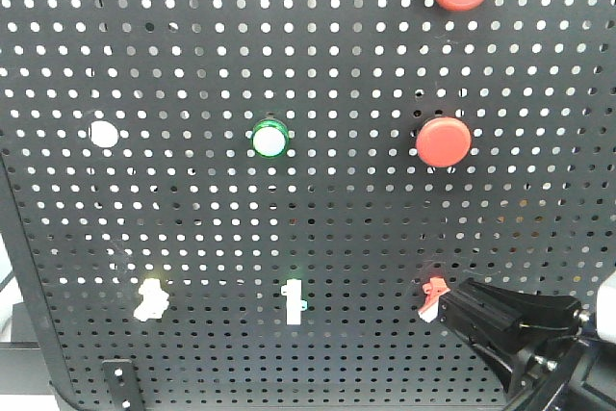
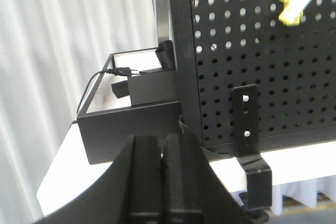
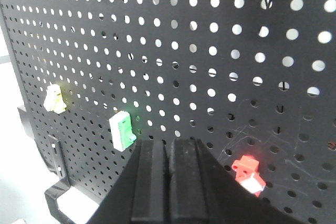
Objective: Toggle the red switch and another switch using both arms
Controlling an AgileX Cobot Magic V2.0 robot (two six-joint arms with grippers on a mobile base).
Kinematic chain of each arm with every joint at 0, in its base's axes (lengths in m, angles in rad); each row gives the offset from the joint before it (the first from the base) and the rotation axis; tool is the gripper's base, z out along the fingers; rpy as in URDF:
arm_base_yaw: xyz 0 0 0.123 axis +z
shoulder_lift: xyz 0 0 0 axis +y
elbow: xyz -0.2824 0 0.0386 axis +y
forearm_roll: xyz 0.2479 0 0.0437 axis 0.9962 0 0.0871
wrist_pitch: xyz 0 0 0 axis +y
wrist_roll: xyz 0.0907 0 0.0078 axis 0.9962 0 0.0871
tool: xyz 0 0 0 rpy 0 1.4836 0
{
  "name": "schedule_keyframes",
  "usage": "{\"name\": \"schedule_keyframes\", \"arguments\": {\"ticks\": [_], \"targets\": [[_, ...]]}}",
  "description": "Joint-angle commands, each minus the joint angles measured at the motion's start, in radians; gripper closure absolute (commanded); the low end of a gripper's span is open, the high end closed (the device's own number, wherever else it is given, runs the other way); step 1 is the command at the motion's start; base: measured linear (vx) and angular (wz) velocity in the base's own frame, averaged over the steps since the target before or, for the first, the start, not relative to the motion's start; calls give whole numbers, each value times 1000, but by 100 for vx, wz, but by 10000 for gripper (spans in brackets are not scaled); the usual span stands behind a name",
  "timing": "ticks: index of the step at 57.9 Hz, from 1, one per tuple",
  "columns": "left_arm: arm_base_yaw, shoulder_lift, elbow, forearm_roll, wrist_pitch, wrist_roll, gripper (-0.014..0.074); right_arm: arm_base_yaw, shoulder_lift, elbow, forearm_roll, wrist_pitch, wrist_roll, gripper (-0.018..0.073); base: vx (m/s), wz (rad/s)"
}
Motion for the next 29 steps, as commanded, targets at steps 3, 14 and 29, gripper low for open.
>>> {"name": "schedule_keyframes", "arguments": {"ticks": [3, 14, 29], "targets": [[4, -24, 18, 0, -49, -3, 594, -7, -9, -34, 8, -46, -7, 566, 0, 0], [8, -26, 18, -6, -55, -9, 594, -7, -9, -32, 8, -45, -8, 566, 0, 0], [9, -25, 18, -7, -53, -9, 594, -7, -9, -32, 8, -45, -8, 566, 0, 0]]}}
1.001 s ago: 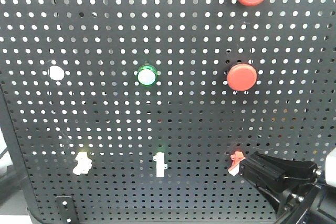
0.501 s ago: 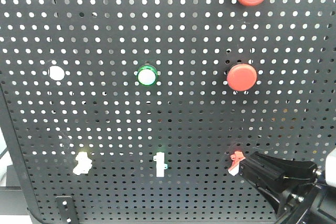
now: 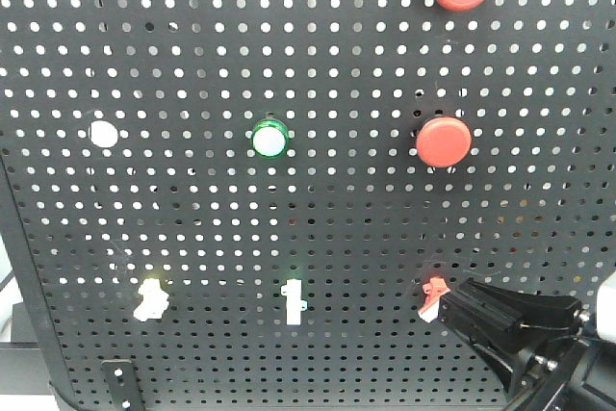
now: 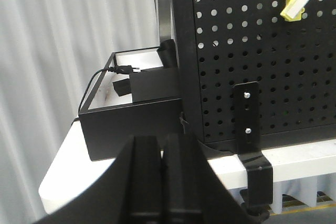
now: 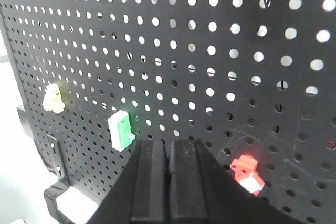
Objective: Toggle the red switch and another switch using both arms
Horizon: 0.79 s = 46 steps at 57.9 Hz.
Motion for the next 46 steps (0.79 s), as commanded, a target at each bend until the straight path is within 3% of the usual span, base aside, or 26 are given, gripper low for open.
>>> {"name": "schedule_keyframes", "arguments": {"ticks": [1, 25, 36, 41, 46], "targets": [[5, -9, 17, -7, -79, -6, 594, -7, -9, -32, 8, -45, -8, 566, 0, 0], [5, -9, 17, -7, -79, -6, 594, -7, -9, -32, 8, -42, -9, 566, 0, 0], [5, -9, 17, -7, -79, -6, 594, -7, -89, -32, 13, 9, -65, 566, 0, 0], [5, -9, 17, -7, -79, -6, 594, -7, -184, -30, 61, 77, -124, 566, 0, 0], [5, -9, 17, -7, -79, -6, 594, -7, -294, 3, 223, 176, -286, 566, 0, 0]]}}
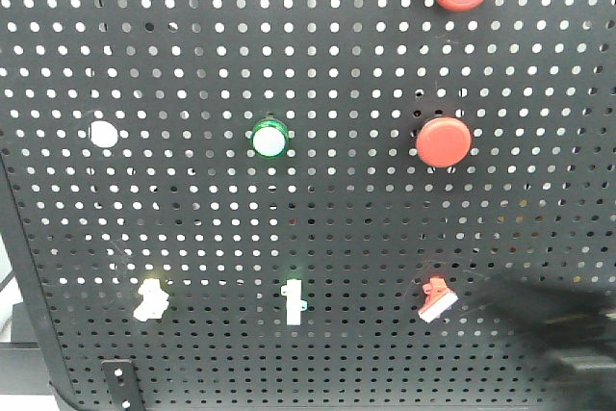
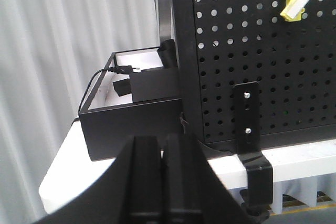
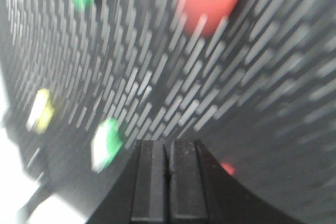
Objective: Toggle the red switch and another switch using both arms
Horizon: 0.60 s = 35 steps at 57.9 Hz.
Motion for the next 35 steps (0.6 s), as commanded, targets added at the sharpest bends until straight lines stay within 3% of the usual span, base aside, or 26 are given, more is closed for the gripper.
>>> {"name": "schedule_keyframes", "arguments": {"ticks": [1, 8, 14, 19, 24, 35], "targets": [[5, -9, 17, -7, -79, -6, 594, -7, -117, 8, 194, 69, -192, 566, 0, 0], [5, -9, 17, -7, -79, -6, 594, -7, -297, 131, 518, 192, -554, 566, 0, 0], [5, -9, 17, -7, -79, -6, 594, -20, -464, 261, 668, 184, -779, 566, 0, 0], [5, -9, 17, -7, -79, -6, 594, -91, -594, 355, 725, 165, -844, 566, 0, 0], [5, -9, 17, -7, -79, -6, 594, -214, -715, 440, 773, 165, -849, 566, 0, 0], [5, -8, 17, -7, -78, -6, 594, -465, -698, 630, 835, 27, -840, 566, 0, 0]]}}
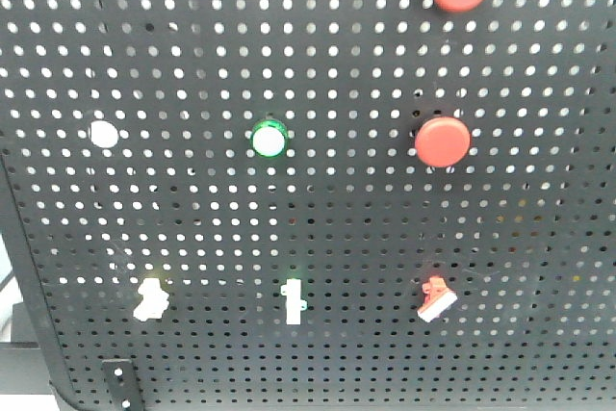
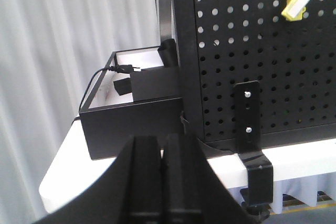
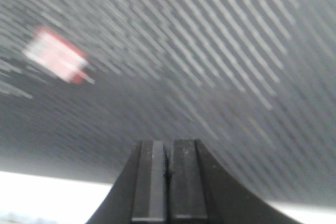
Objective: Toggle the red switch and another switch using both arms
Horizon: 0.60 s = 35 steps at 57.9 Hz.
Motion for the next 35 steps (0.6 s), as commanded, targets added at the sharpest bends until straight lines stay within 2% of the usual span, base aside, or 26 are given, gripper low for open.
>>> {"name": "schedule_keyframes", "arguments": {"ticks": [1, 3, 7, 11, 28, 35], "targets": [[4, -7, 17, -7, -80, -6, 594, -99, 2, 48, 28, -161, -4, 566, 0, 0], [4, -7, 17, -7, -80, -6, 594, -129, -4, 38, 23, -94, -13, 566, 0, 0], [4, -9, 17, -7, -80, -6, 594, -167, -12, 41, 18, -77, -21, 566, 0, 0], [4, -9, 17, -7, -80, -6, 594, -169, -11, 41, 18, -61, -21, 566, 0, 0], [4, -9, 17, -7, -80, -6, 594, -53, -11, 41, 22, -43, -18, 566, 0, 0], [4, -9, 17, -7, -80, -6, 594, -37, -11, 41, 22, -44, -20, 566, 0, 0]]}}
